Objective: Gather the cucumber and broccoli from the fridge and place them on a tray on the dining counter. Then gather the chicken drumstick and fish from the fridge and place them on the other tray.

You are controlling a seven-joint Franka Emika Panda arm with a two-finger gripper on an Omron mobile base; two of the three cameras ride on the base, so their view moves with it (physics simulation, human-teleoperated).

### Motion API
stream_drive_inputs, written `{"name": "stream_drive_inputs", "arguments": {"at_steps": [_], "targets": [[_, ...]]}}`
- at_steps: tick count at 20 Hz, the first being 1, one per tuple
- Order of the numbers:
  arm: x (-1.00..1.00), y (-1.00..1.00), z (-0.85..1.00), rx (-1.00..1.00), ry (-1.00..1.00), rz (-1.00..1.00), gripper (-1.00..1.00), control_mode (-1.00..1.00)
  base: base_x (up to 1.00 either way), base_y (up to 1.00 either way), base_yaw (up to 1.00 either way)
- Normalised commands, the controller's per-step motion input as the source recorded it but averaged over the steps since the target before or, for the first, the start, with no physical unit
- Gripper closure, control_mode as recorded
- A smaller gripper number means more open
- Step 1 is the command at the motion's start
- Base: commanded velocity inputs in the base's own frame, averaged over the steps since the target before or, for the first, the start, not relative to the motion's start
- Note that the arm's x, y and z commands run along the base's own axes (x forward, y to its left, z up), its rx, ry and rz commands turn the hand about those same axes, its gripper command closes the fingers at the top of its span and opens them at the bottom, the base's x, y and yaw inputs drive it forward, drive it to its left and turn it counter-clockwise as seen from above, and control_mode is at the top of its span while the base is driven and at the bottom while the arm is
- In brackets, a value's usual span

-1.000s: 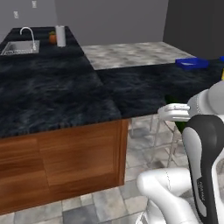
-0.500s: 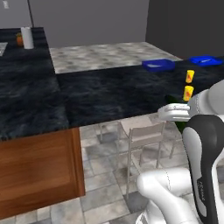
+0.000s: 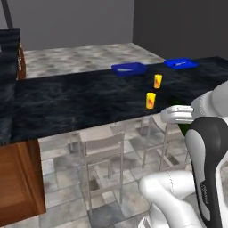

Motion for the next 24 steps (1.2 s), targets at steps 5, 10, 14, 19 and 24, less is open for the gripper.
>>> {"name": "stream_drive_inputs", "arguments": {"at_steps": [5, 10, 14, 19, 24], "targets": [[0.00, 0.00, 0.00, 0.00, 0.00, 0.00, 1.00, 1.00, 0.00, -1.00, -0.08], [0.00, 0.00, 0.00, 0.00, 0.00, 0.00, 1.00, 1.00, 0.00, -1.00, -0.07], [0.00, 0.00, 0.00, 0.00, 0.00, 0.00, 1.00, 1.00, 0.04, -1.00, -0.06], [0.00, 0.00, 0.00, 0.00, 0.00, 0.00, 1.00, 1.00, 0.11, -1.00, -0.04], [0.00, 0.00, 0.00, 0.00, 0.00, 0.00, 1.00, 1.00, 0.24, -1.00, -0.01]]}}
